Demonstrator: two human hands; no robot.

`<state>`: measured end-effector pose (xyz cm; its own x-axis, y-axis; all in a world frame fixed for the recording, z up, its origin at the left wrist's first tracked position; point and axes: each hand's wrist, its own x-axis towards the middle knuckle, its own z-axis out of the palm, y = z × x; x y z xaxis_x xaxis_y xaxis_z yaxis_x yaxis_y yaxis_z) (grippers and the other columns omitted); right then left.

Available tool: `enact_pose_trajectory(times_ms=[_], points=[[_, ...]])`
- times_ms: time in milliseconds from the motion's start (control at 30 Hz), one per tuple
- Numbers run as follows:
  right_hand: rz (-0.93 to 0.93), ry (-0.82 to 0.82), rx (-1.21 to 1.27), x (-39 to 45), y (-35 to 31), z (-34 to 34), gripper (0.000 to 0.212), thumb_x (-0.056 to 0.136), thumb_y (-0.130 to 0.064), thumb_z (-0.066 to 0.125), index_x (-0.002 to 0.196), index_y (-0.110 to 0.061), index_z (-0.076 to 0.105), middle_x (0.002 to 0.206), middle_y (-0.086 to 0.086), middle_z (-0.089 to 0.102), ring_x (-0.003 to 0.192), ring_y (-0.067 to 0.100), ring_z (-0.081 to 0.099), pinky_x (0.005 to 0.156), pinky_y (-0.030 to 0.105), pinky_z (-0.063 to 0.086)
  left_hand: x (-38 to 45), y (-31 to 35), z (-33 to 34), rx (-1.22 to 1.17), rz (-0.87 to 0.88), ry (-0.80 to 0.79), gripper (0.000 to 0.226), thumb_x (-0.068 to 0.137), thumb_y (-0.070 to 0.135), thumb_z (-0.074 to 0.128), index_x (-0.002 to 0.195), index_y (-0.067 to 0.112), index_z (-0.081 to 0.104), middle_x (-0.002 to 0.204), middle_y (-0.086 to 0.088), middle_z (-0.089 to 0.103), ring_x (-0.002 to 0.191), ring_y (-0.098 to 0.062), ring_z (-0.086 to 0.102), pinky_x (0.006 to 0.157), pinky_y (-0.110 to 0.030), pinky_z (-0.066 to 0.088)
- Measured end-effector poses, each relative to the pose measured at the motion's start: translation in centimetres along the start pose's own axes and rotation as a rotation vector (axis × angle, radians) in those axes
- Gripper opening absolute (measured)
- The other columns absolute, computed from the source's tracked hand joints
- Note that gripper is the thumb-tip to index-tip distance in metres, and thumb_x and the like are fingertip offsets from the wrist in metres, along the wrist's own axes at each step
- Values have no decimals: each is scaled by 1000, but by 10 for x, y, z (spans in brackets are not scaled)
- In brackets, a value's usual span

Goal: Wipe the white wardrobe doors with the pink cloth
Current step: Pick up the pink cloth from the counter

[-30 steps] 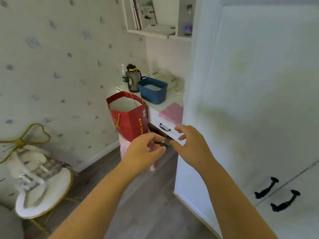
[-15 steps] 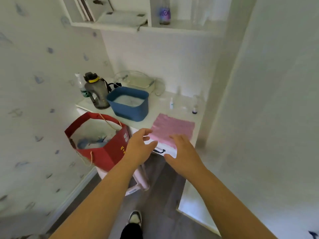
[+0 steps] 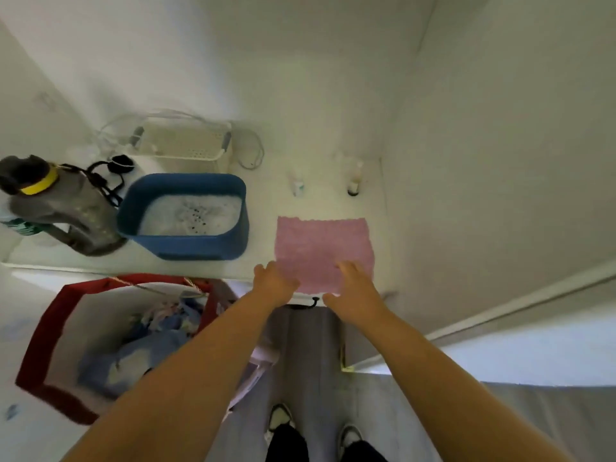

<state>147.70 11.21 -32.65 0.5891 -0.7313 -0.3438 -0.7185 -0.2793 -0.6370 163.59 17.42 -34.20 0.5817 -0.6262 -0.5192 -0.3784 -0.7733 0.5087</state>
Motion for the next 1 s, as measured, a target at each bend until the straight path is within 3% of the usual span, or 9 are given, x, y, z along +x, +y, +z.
enact_pose_trajectory(times_ms=[200, 300, 400, 500, 600, 667, 800, 900, 1000], points=[[17, -56, -48, 40, 8, 22, 85, 86, -19, 75, 155, -13, 25, 152, 11, 30, 137, 29, 36, 111, 33, 37, 63, -1, 21, 20, -74, 13, 39, 93, 29, 57, 123, 5, 52, 130, -13, 54, 112, -34, 54, 93, -36, 42], [46, -93, -49, 57, 14, 26, 92, 86, -19, 74, 158, -14, 18, 156, 11, 23, 141, 30, 31, 114, 34, 35, 65, 12, 13, -154, -201, 35, 38, 97, 27, 60, 122, 1, 44, 123, -15, 45, 109, -30, 51, 91, -36, 43], [91, -128, -6, 66, 19, 32, 94, 87, -23, 74, 159, -16, 14, 159, 9, 19, 142, 29, 30, 113, 33, 33, 78, 11, 14, -499, -296, -11, 58, 93, 37, 67, 130, -2, 45, 113, -11, 57, 95, -26, 59, 78, -30, 48], [118, -138, 5, 72, 21, 35, 90, 89, -26, 72, 159, -15, 17, 159, 8, 24, 144, 27, 29, 116, 33, 30, 83, 8, 15, -590, -284, -145, 36, 93, 31, 68, 108, -1, 63, 92, -13, 66, 79, -24, 62, 79, -36, 57], [119, -139, 43, 75, 18, 34, 58, 98, -20, 62, 149, -8, 37, 145, 12, 46, 132, 27, 46, 101, 23, 37, 82, 14, 15, -620, -145, -200, 12, 96, 19, 63, 100, 7, 64, 95, -13, 68, 88, -30, 64, 80, -42, 57], [139, -105, 145, 74, 10, 29, 37, 105, -16, 50, 140, -6, 46, 134, 15, 56, 120, 24, 55, 91, 22, 41, 80, 22, 10, -550, 16, -161, 16, 97, 18, 58, 103, 3, 62, 89, -8, 66, 88, -28, 64, 72, -36, 57], [142, 84, 276, 62, -20, 3, 30, 107, -15, 41, 133, -6, 54, 125, 9, 60, 109, 21, 55, 93, 29, 44, 58, 48, -15, -498, 207, -60, 41, 102, 46, 48, 100, 9, 67, 91, -5, 68, 87, -17, 64, 77, -29, 53], [91, 258, 385, 48, -47, -26, 34, 106, -14, 41, 139, -9, 52, 137, 6, 57, 119, 19, 55, 104, 31, 43, 39, 72, -47, -469, 443, -68, 26, 104, 28, 48, 94, 14, 67, 86, -6, 65, 81, -15, 57, 66, -10, 44], [-7, 463, 494, 33, -73, -51, 38, 104, -9, 44, 141, -12, 45, 136, -1, 51, 122, 19, 55, 106, 42, 47, 3, 96, -86, -372, 634, -151, 25, 104, 30, 49, 88, 39, 66, 77, 21, 68, 74, 3, 62, 69, -5, 46]])
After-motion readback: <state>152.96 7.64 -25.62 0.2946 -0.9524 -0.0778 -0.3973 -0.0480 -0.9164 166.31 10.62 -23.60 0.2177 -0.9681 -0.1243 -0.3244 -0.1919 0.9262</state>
